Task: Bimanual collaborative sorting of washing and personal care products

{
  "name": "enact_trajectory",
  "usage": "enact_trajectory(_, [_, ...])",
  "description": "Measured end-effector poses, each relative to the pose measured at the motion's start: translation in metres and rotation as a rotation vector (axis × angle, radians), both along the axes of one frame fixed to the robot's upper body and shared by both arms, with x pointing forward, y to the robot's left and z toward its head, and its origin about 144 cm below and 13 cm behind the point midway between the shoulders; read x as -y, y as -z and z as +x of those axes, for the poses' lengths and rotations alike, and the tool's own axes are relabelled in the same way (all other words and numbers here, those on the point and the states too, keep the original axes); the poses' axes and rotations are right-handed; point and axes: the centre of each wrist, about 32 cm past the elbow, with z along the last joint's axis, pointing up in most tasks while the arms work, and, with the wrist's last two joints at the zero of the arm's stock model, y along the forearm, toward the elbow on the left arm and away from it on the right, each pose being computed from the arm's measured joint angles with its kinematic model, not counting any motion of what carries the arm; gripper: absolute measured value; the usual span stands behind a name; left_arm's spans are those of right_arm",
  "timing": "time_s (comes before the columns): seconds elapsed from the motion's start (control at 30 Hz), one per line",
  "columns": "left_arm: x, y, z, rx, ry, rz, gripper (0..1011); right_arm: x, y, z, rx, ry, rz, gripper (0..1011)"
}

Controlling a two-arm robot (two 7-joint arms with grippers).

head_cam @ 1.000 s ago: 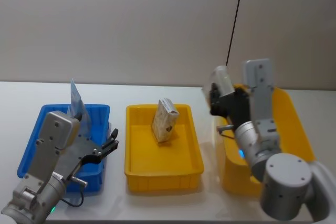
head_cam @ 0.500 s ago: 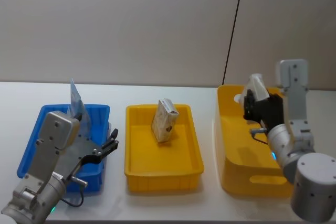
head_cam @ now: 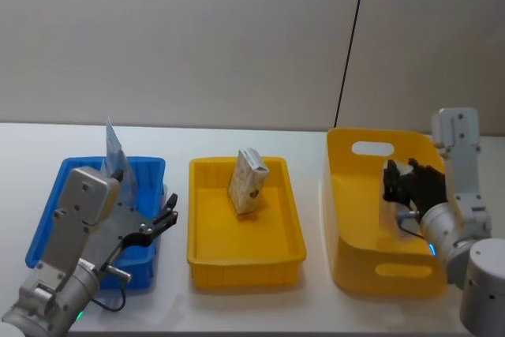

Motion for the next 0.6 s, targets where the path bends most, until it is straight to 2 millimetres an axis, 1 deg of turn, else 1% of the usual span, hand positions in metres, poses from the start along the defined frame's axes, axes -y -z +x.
enact_trajectory(0.03, [0.0, 0.0, 0.0, 0.0, 0.0, 0.0, 1002, 0.0009, 0.0008, 0.0003, -0.004, 0.0, 0.0, 294])
enact_trajectory(0.13, [0.0, 0.0, 0.0, 0.0, 0.0, 0.0, 1001, 0.0037, 0.0033, 0.0013, -0.019, -0.004, 0.003, 423])
enact_trajectory(0.17, [0.0, 0.0, 0.0, 0.0, 0.0, 0.0, 1001, 0.0042, 0.0036, 0.0014, -0.021, -0.005, 0.003, 434])
enact_trajectory(0.2, [0.0, 0.0, 0.0, 0.0, 0.0, 0.0, 1001, 0.0046, 0.004, 0.0016, -0.022, -0.006, 0.003, 485])
enact_trajectory(0.23, [0.0, 0.0, 0.0, 0.0, 0.0, 0.0, 1002, 0.0053, 0.0044, 0.0018, -0.025, -0.007, 0.003, 505])
enact_trajectory(0.33, [0.0, 0.0, 0.0, 0.0, 0.0, 0.0, 1001, 0.0059, 0.0048, 0.0019, -0.026, -0.012, 0.002, 632])
enact_trajectory(0.37, [0.0, 0.0, 0.0, 0.0, 0.0, 0.0, 1001, 0.0059, 0.0048, 0.0019, -0.026, -0.012, 0.002, 632])
enact_trajectory(0.47, [0.0, 0.0, 0.0, 0.0, 0.0, 0.0, 1001, 0.0062, 0.0049, 0.0013, -0.025, -0.018, -0.002, 752])
enact_trajectory(0.5, [0.0, 0.0, 0.0, 0.0, 0.0, 0.0, 1001, 0.0061, 0.0048, 0.0011, -0.023, -0.02, -0.002, 752])
enact_trajectory(0.6, [0.0, 0.0, 0.0, 0.0, 0.0, 0.0, 1001, 0.0056, 0.0042, -0.0005, -0.012, -0.031, -0.004, 863])
